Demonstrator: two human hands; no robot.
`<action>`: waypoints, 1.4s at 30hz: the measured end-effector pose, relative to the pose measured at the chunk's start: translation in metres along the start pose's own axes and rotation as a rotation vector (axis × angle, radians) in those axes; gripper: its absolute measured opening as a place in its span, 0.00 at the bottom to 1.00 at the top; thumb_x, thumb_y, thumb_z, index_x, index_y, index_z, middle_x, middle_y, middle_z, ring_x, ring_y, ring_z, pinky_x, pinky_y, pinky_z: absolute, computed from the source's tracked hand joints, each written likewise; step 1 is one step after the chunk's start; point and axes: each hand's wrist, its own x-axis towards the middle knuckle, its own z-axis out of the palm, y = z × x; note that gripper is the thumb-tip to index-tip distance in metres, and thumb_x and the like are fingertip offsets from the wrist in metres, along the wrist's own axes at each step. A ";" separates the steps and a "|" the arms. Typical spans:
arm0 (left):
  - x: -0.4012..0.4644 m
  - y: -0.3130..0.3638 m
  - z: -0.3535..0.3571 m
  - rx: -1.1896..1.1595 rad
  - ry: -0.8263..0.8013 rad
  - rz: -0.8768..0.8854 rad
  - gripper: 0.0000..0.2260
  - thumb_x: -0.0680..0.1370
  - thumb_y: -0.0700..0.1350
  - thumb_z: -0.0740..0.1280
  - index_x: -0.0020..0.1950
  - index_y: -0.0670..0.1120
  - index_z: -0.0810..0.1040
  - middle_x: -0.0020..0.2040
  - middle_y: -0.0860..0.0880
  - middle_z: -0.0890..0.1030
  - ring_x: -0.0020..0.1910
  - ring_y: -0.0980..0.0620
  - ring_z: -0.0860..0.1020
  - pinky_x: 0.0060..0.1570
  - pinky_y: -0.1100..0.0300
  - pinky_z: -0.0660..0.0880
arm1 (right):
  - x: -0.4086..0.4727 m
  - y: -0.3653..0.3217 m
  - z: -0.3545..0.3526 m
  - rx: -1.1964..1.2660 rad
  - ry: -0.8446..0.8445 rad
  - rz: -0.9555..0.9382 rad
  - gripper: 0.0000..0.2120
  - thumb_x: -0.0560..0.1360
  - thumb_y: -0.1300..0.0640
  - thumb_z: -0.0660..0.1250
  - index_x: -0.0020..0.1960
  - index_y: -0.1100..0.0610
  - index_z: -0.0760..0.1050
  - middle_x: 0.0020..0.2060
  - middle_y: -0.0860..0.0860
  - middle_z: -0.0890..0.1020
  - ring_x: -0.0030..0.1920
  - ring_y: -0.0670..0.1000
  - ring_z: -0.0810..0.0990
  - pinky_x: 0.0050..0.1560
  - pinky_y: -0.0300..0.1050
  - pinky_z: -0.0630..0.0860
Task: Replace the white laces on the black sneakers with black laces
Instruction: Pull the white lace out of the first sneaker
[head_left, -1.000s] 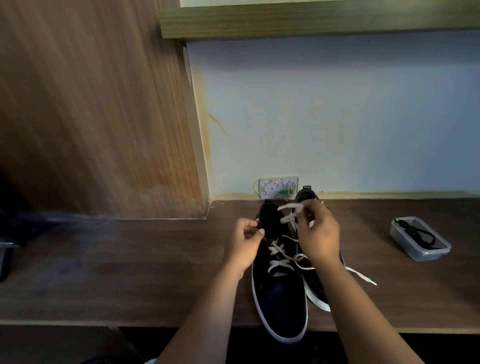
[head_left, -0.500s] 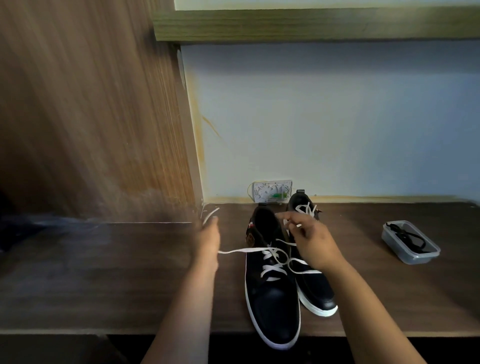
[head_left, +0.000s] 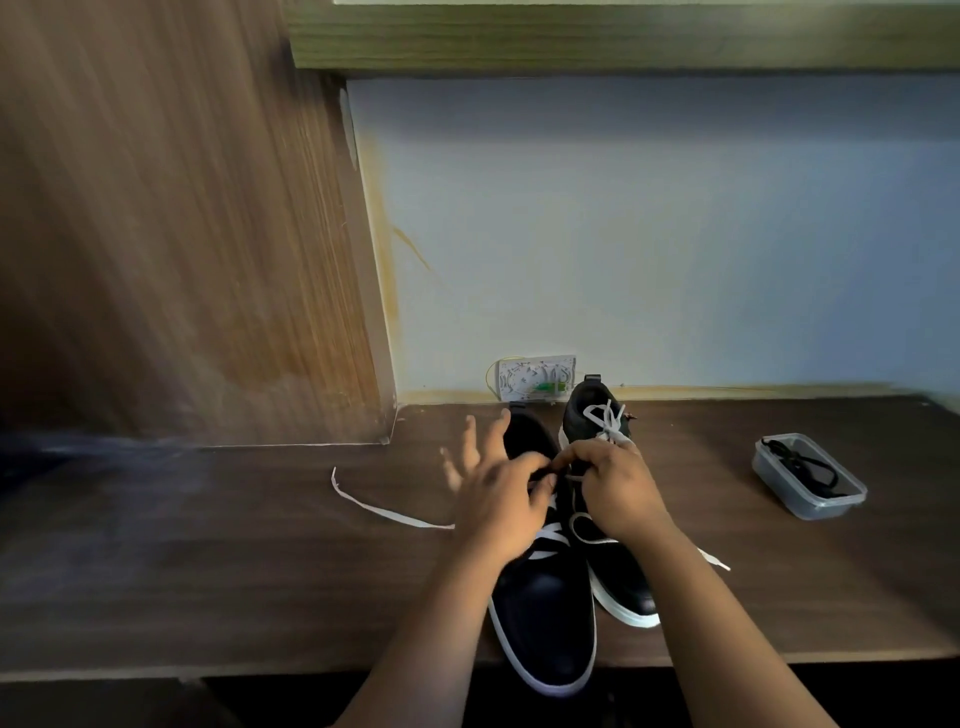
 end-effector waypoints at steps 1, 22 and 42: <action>0.000 0.000 0.003 -0.002 -0.012 -0.004 0.08 0.78 0.56 0.63 0.54 0.59 0.80 0.79 0.55 0.52 0.77 0.44 0.38 0.71 0.35 0.37 | 0.001 0.003 0.000 0.047 -0.013 0.029 0.24 0.68 0.67 0.52 0.44 0.44 0.81 0.40 0.41 0.79 0.57 0.52 0.67 0.56 0.43 0.68; 0.000 -0.013 0.007 0.067 0.188 0.111 0.10 0.77 0.54 0.65 0.57 0.57 0.78 0.76 0.49 0.62 0.76 0.38 0.54 0.71 0.36 0.45 | 0.008 0.015 0.002 0.155 -0.023 0.058 0.27 0.69 0.70 0.54 0.40 0.40 0.79 0.51 0.52 0.81 0.61 0.51 0.64 0.60 0.37 0.61; 0.000 -0.017 0.007 0.064 0.313 0.168 0.09 0.73 0.53 0.69 0.53 0.59 0.80 0.72 0.51 0.69 0.71 0.41 0.62 0.66 0.34 0.58 | 0.007 0.018 0.004 0.096 0.001 0.012 0.24 0.71 0.64 0.54 0.42 0.36 0.78 0.51 0.54 0.80 0.61 0.51 0.65 0.57 0.37 0.64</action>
